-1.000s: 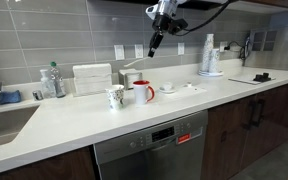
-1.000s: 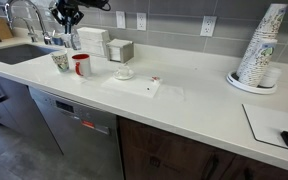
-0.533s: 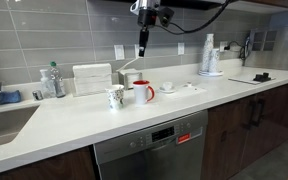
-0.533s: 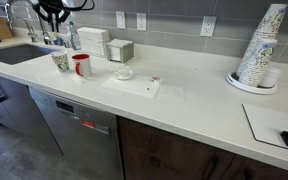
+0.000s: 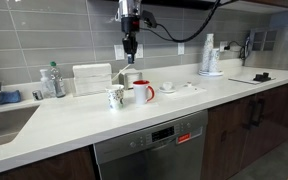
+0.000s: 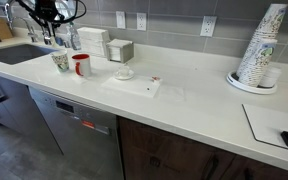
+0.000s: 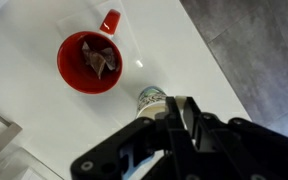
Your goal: Put the white spoon in the coffee cup on the left
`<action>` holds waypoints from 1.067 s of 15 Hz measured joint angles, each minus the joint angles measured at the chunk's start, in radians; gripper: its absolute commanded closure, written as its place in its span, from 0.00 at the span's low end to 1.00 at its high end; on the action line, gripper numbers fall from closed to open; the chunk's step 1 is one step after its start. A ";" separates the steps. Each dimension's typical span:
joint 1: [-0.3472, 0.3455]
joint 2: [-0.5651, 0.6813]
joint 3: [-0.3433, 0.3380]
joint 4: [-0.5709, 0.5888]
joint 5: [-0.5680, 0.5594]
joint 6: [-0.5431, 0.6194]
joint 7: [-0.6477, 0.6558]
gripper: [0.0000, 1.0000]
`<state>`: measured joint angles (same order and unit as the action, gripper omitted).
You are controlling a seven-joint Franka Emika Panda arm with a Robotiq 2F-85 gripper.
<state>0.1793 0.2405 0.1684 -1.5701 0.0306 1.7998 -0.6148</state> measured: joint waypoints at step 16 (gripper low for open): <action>0.084 0.267 0.015 0.312 -0.172 -0.185 0.171 0.97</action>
<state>0.2634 0.5075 0.1833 -1.2585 -0.1411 1.6148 -0.4437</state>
